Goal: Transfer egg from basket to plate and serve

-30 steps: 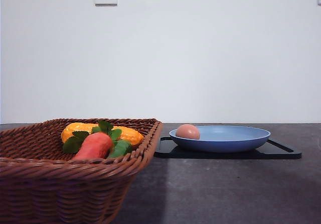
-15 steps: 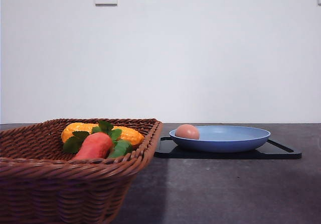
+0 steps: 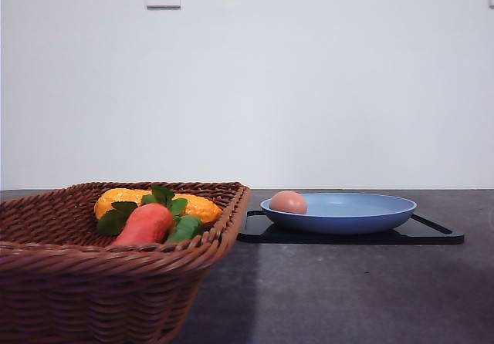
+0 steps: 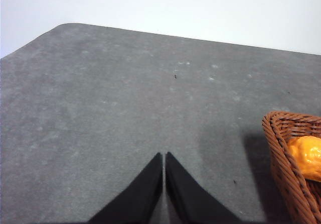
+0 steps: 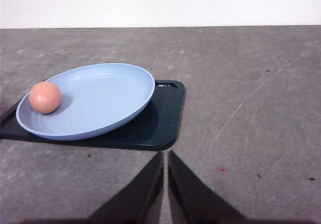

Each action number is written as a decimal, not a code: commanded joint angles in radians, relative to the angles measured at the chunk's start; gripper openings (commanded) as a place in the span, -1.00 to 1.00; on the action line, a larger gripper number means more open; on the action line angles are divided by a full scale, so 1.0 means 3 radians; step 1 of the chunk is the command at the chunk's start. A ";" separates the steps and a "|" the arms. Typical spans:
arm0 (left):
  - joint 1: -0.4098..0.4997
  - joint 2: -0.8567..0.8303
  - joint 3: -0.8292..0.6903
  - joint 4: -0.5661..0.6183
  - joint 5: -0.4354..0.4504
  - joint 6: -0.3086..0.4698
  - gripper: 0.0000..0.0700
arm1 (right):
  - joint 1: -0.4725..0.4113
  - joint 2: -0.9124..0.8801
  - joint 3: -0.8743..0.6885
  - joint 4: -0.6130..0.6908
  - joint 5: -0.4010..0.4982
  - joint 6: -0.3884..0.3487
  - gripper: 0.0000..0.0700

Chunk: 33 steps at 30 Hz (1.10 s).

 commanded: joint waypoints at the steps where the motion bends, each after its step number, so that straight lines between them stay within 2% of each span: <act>1: -0.0004 -0.0004 -0.0093 -0.0013 0.0011 -0.0019 -1.00 | 0.0011 -0.0005 -0.0020 0.0018 0.0009 0.0031 -1.00; 33: -0.0004 -0.0004 -0.0093 -0.0013 0.0011 -0.0019 -1.00 | 0.0011 -0.0005 -0.0020 0.0018 0.0008 0.0031 -1.00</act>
